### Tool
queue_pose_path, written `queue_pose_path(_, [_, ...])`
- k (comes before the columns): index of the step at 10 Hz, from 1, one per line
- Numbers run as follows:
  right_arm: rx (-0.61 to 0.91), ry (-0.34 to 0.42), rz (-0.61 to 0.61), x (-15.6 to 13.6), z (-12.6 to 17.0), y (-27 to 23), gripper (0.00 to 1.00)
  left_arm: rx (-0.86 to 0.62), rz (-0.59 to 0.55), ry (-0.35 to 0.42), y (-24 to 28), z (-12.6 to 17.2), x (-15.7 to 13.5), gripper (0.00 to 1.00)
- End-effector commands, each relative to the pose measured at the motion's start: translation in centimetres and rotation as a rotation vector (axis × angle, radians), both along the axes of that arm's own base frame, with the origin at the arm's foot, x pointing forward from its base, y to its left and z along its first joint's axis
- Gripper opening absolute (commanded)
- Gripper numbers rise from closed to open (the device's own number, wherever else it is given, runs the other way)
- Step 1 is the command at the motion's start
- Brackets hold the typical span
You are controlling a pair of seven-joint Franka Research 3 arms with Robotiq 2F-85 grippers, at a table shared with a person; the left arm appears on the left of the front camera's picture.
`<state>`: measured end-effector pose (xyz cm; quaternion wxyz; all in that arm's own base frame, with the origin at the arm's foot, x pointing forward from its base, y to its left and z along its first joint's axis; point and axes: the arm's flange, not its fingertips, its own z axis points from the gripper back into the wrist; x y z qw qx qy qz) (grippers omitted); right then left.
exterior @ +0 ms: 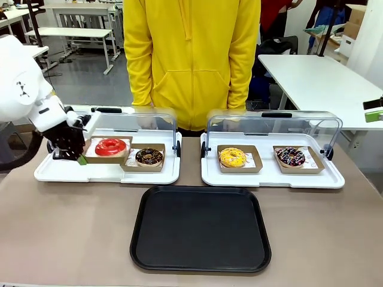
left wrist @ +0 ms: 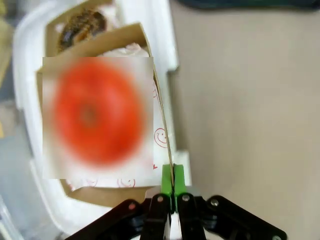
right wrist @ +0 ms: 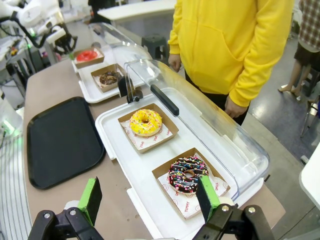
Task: Move the first donut from the left to the tray.
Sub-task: Pick up the Paper togo box containing the Donut indicated by the person and place it on the Handle tray.
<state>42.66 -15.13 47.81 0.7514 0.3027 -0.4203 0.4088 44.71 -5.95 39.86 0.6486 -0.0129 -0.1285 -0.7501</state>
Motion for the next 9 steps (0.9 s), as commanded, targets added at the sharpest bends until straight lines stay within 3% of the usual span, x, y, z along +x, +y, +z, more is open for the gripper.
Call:
queue_pose_path(1, [0.023, -0.022, 0.001, 0.2, 0.2, 0.1, 1.00, -0.047, 0.006, 0.006, -3.4, 0.0, -3.6, 0.02])
queue_pose_path(5, [0.023, -0.022, 0.001, 0.2, 0.2, 0.1, 1.00, -0.078, -0.056, -0.009, -10.6, -2.0, -9.5, 0.02])
queue_pose_path(6, [0.023, -0.022, 0.001, 0.2, 0.2, 0.1, 1.00, -0.063, -0.062, 0.003, -8.8, -0.8, -7.1, 0.02])
queue_pose_path(9, [0.023, -0.022, 0.001, 0.2, 0.2, 0.1, 1.00, -0.063, -0.062, 0.003, -8.8, -0.8, -7.1, 0.02])
